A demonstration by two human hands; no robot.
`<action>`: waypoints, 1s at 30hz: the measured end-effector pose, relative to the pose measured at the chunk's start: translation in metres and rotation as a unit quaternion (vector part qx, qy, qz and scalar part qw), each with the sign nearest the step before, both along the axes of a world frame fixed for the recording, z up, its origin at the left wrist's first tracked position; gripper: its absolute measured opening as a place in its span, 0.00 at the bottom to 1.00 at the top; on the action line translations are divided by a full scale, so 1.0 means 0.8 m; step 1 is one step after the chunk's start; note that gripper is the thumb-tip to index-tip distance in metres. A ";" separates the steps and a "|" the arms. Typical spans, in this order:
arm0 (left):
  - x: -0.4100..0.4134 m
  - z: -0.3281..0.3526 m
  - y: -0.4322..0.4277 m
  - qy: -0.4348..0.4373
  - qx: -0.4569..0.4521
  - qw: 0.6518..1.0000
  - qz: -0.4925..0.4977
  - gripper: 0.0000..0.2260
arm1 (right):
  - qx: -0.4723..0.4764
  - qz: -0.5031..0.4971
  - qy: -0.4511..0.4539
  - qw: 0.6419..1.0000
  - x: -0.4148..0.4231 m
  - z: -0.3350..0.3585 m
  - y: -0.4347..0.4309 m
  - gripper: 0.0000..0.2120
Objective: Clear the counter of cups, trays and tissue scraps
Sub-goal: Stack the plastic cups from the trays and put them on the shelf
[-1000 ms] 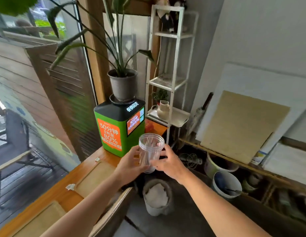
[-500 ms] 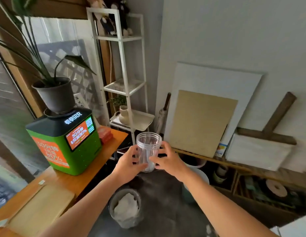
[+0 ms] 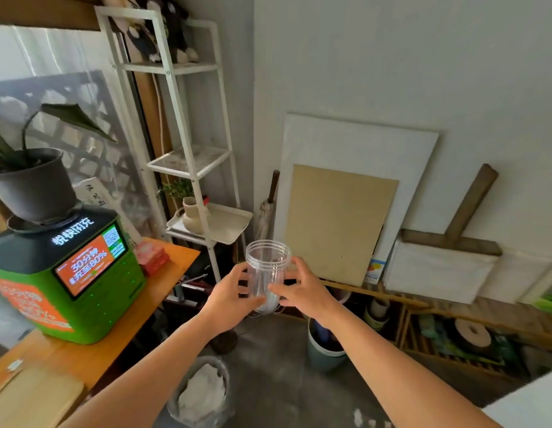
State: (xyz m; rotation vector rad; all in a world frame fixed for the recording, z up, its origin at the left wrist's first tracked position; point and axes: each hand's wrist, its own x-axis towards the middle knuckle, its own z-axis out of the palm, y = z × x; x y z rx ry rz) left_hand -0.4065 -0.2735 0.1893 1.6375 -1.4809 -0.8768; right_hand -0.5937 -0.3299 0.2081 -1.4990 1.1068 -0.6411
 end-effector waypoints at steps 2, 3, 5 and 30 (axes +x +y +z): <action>0.002 0.000 -0.016 0.002 0.004 1.000 -0.001 0.34 | 0.006 0.002 -0.004 1.000 0.003 0.001 -0.015 0.32; 0.004 0.001 -0.026 0.003 0.003 1.000 -0.003 0.34 | 0.007 0.000 -0.006 1.000 0.005 0.001 -0.024 0.32; 0.010 0.004 -0.050 0.003 0.000 1.000 -0.006 0.34 | 0.000 -0.006 -0.001 1.000 0.010 0.005 -0.045 0.31; 0.169 0.029 -0.338 -0.026 -0.010 1.000 0.012 0.28 | -0.043 0.004 0.023 0.999 0.173 0.020 -0.340 0.30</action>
